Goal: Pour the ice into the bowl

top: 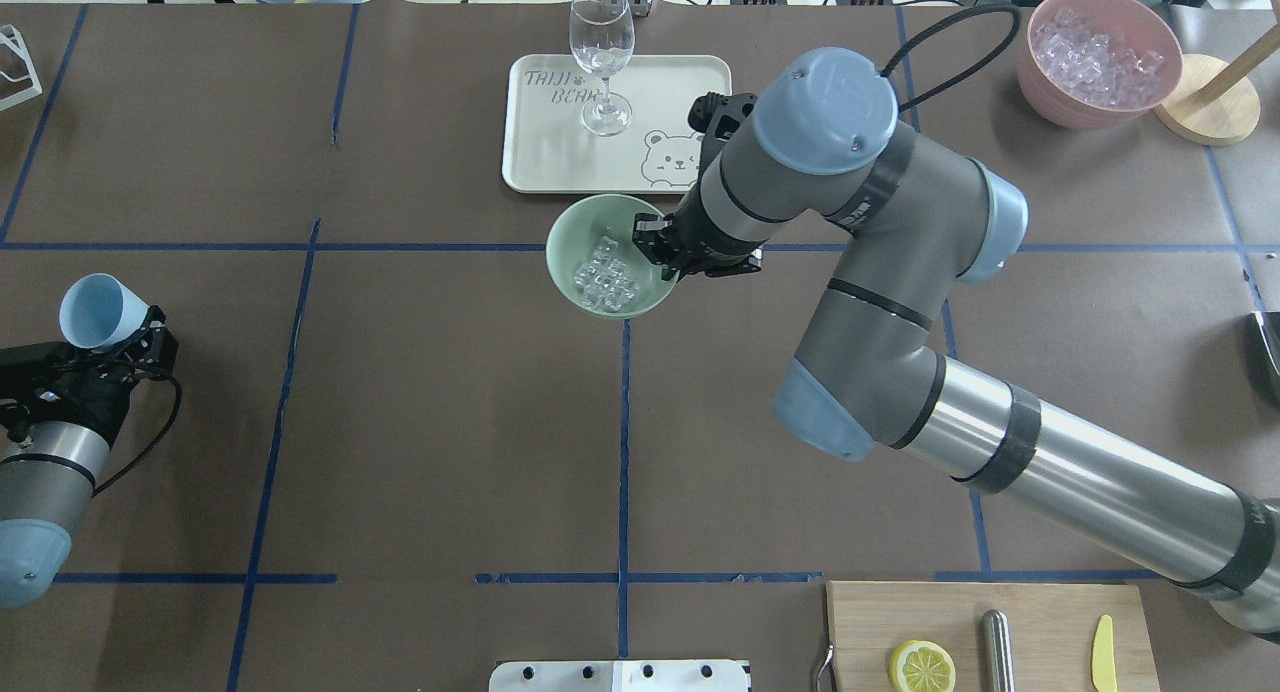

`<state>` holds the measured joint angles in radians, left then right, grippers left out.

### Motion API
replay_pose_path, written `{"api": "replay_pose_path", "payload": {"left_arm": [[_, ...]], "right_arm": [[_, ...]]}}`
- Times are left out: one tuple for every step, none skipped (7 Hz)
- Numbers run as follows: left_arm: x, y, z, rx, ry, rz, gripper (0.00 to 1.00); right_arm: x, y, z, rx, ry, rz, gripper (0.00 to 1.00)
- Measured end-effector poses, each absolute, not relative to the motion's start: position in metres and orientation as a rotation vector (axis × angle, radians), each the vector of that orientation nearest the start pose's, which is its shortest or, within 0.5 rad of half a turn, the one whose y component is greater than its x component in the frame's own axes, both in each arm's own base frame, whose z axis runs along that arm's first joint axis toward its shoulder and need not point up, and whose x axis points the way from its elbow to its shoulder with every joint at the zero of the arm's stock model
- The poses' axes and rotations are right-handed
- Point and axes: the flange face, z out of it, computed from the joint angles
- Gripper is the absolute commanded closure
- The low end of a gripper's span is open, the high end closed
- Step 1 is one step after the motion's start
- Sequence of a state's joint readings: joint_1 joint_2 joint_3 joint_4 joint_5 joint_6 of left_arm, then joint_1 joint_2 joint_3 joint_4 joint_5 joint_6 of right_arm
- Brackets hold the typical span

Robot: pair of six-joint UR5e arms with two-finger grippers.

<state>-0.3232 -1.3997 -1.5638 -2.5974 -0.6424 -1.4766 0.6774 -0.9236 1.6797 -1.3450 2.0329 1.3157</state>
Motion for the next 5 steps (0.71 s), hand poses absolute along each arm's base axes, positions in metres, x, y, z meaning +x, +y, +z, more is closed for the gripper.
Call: {"api": "replay_pose_path", "payload": {"left_arm": [[0.338, -0.332, 0.62, 1.02, 0.596, -0.592, 0.21], [0.34, -0.33, 0.623, 1.018, 0.594, -0.586, 0.0], [0.337, -0.327, 0.627, 1.016, 0.586, -0.58, 0.0], [0.329, -0.325, 0.633, 1.014, 0.575, -0.572, 0.0], [0.322, -0.322, 0.632, 1.012, 0.572, -0.564, 0.0]], "right_arm": [[-0.432, -0.495, 0.22, 0.065, -1.048, 0.139, 1.0], [-0.408, -0.496, 0.233, 0.073, -1.047, 0.129, 1.0], [-0.395, -0.498, 0.241, 0.079, -1.044, 0.127, 1.0], [-0.384, -0.499, 0.248, 0.083, -1.039, 0.126, 1.0], [-0.375, -0.497, 0.255, 0.086, -1.037, 0.117, 1.0]]}}
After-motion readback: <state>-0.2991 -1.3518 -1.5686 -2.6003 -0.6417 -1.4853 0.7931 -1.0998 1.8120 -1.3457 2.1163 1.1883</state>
